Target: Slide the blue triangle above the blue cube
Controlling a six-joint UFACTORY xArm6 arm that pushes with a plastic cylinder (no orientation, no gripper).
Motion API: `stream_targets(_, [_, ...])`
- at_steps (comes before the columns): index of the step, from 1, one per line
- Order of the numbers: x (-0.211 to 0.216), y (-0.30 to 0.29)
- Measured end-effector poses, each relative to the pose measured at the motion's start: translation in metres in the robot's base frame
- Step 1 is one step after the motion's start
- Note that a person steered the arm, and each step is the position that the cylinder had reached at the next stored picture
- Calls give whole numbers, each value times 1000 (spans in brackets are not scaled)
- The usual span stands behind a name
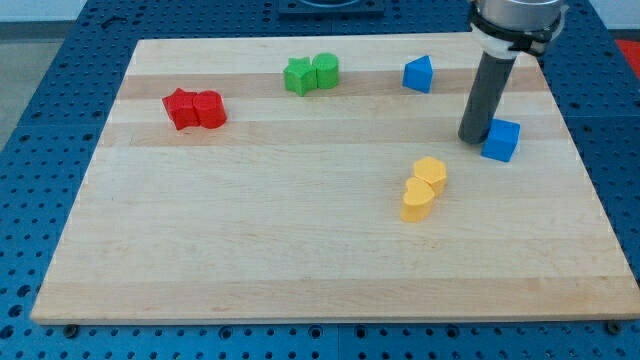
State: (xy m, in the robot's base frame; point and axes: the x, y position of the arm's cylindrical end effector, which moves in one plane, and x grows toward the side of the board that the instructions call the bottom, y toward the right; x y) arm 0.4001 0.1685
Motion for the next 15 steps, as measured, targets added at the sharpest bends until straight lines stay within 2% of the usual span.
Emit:
stream_targets(1, [-9,-30])
stream_targets(3, [-57,-63])
stream_targets(6, [-133,-84])
stream_targets(7, [-144,-77])
stream_targets(9, [-140,-36])
stream_targets(11, [-98,-32])
stream_targets(12, [-80,-8])
stream_targets(15, [-78,23])
